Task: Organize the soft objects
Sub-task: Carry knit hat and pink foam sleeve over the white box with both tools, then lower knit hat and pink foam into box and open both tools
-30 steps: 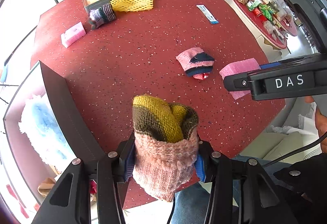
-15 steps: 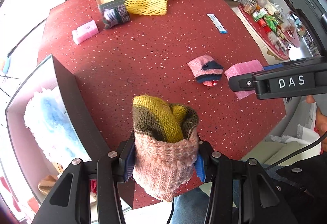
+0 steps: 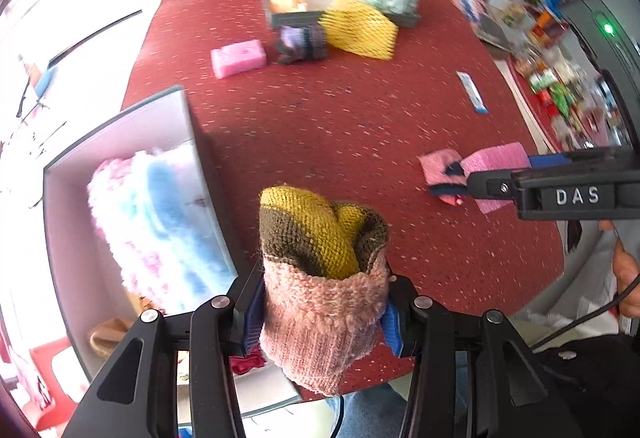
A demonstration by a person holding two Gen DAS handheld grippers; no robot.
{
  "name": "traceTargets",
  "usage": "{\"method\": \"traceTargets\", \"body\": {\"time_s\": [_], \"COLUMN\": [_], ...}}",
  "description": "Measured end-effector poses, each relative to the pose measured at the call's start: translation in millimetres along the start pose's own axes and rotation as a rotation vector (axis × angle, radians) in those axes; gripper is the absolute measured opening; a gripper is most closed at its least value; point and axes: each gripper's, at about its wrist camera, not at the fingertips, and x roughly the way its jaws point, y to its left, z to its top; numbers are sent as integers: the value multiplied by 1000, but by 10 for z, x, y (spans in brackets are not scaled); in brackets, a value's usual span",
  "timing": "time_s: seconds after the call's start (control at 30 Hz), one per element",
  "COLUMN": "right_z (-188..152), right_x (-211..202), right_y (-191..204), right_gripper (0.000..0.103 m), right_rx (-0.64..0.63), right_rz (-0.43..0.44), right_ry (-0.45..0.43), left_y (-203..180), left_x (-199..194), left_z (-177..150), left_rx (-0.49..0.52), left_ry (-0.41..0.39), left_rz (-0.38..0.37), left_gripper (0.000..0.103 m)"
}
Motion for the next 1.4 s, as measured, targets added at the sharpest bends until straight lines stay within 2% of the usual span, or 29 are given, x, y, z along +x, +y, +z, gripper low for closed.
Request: {"method": "traceTargets", "body": {"time_s": [0.57,1.4], "right_z": [261,253], "right_x": [-8,-16], "right_y": [852,1871], "right_gripper": [74,74], "right_rx": [-212,-432], "right_rz": [40,96], "right_ry": [-10,-3], "left_y": [842,1347], "left_x": [-154,-266], "left_z": [-220,-672], "left_rx": [-280,-470], "left_ry": [-14,2], "left_rz": [103,175], "left_gripper": [48,48]}}
